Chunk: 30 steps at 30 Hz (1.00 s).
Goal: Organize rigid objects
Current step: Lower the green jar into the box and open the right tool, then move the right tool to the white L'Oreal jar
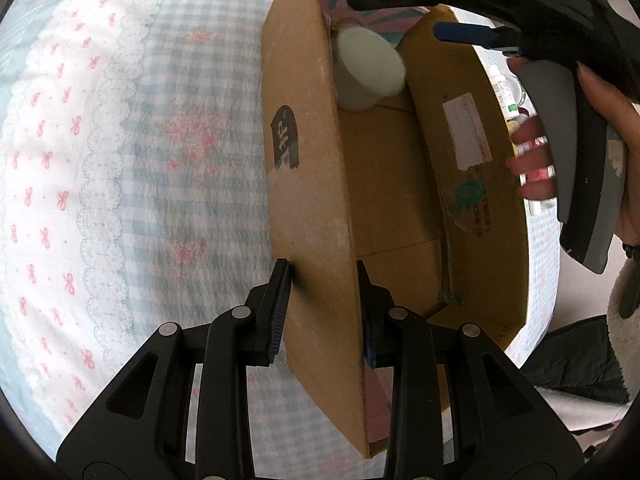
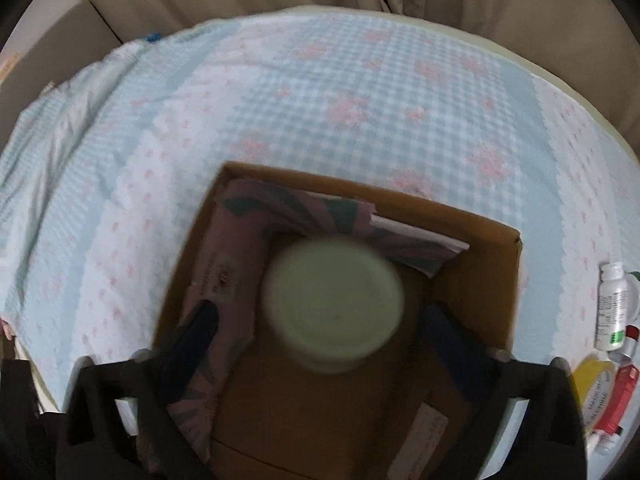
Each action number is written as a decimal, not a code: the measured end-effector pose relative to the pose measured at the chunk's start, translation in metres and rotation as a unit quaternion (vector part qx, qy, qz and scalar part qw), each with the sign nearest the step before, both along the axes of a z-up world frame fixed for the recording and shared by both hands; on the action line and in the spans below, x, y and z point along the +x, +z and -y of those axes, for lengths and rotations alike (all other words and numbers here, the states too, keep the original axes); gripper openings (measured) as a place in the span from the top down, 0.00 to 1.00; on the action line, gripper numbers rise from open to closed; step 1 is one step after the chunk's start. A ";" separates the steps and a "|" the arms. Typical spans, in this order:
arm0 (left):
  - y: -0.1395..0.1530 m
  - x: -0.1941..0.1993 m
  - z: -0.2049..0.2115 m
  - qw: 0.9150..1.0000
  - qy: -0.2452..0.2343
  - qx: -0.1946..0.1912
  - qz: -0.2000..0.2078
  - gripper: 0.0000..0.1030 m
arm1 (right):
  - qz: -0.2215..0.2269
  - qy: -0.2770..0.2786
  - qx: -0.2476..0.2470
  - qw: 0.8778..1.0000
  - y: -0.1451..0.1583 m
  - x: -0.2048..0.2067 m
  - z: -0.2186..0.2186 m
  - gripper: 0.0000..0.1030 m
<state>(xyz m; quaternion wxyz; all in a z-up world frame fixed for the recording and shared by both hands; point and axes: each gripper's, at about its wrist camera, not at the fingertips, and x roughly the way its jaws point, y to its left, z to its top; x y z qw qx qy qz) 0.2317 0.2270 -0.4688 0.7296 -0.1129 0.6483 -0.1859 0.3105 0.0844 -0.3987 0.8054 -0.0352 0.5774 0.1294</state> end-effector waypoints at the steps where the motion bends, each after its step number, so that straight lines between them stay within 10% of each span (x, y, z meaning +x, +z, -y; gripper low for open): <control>1: 0.000 0.000 -0.001 1.000 0.001 0.000 0.001 0.74 | 0.000 0.001 0.003 1.000 0.000 -0.001 0.001 0.00; 11: 0.004 -0.002 0.004 1.000 -0.003 0.012 0.007 0.74 | 0.004 -0.005 0.008 1.000 0.023 -0.011 0.002 0.00; 23: 0.008 -0.010 0.016 0.999 -0.021 0.023 0.022 0.74 | 0.084 -0.099 -0.015 0.991 0.192 -0.108 0.034 0.00; 30: 0.010 -0.010 0.021 0.999 -0.033 0.027 0.027 0.74 | 0.100 -0.177 -0.029 0.979 0.219 -0.161 0.074 0.00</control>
